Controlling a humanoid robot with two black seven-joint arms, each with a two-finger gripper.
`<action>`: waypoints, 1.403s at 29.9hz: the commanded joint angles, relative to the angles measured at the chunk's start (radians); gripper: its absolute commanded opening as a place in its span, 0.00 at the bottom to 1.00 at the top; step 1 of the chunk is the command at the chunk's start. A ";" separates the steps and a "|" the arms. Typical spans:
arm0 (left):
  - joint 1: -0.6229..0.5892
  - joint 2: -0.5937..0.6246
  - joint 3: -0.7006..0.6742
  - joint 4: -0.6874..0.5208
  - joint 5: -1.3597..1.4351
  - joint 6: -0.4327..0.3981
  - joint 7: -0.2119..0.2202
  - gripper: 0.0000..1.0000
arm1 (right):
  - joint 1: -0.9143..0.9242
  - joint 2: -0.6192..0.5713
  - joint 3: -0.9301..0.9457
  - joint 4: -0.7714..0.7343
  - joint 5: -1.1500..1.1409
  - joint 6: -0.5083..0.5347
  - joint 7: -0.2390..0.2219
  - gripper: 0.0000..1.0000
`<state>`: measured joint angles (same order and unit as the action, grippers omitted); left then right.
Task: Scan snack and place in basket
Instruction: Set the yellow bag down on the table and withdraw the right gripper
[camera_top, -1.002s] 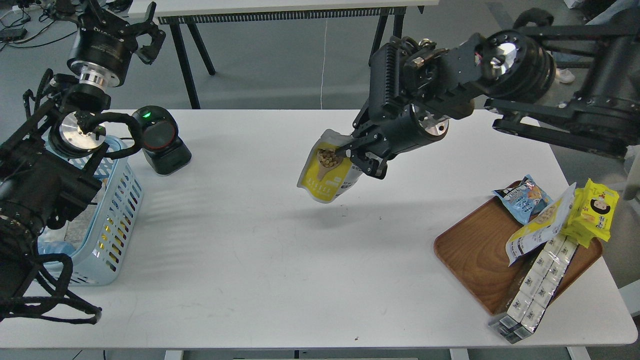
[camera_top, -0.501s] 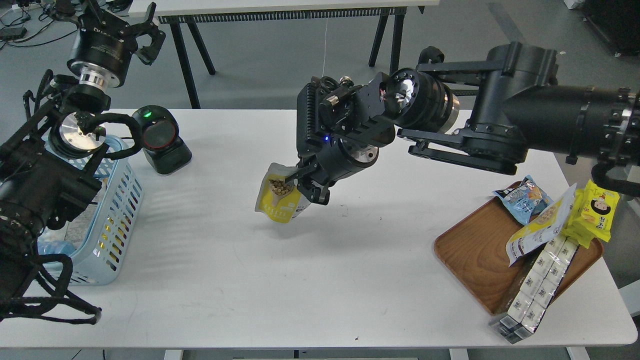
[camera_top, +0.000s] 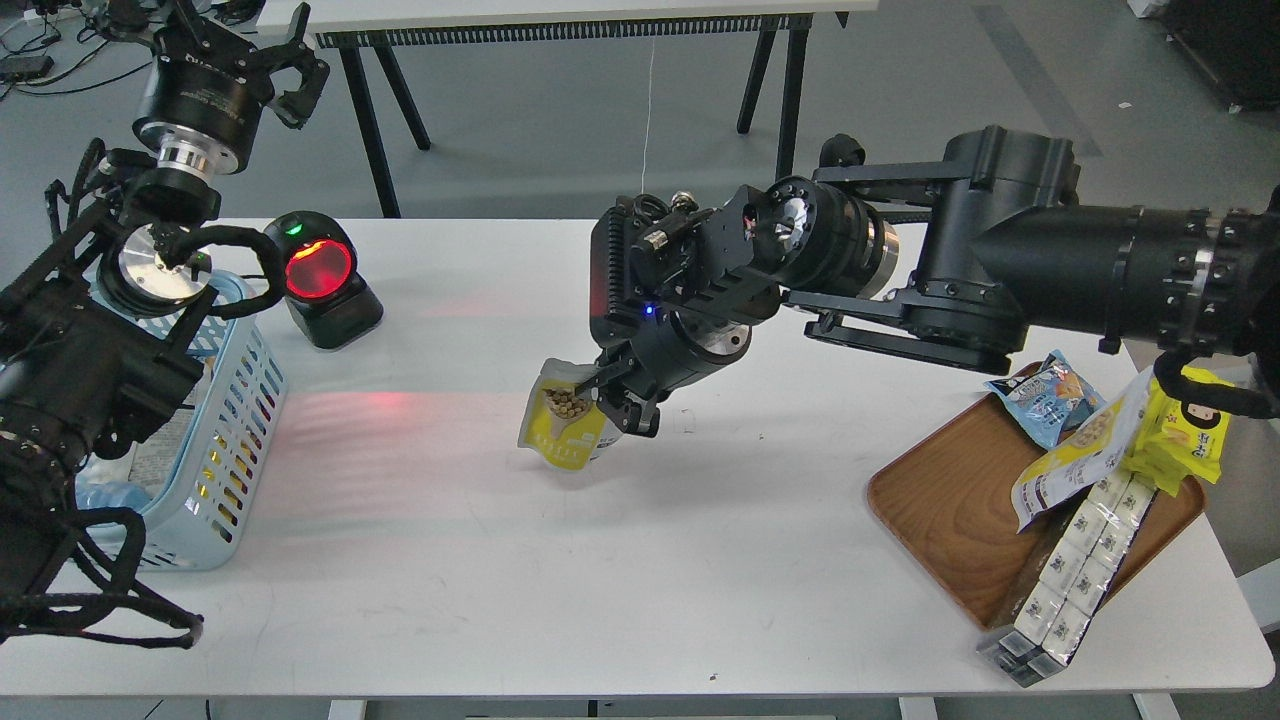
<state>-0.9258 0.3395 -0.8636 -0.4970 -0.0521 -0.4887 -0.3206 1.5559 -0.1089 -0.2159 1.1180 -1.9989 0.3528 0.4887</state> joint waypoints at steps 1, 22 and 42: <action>-0.001 0.003 0.000 0.000 0.000 0.000 0.000 1.00 | -0.005 0.000 -0.016 0.000 -0.003 0.000 0.000 0.03; -0.007 0.010 0.002 -0.003 0.000 0.000 0.012 1.00 | 0.087 -0.248 0.070 0.238 0.040 0.081 0.000 0.55; -0.174 0.211 0.287 -0.094 0.070 0.000 0.106 0.99 | -0.175 -0.577 0.378 0.120 0.477 0.075 0.000 0.97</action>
<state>-1.0617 0.5179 -0.6110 -0.5765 -0.0270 -0.4887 -0.2412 1.4342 -0.6725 0.1067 1.3100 -1.6009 0.4306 0.4885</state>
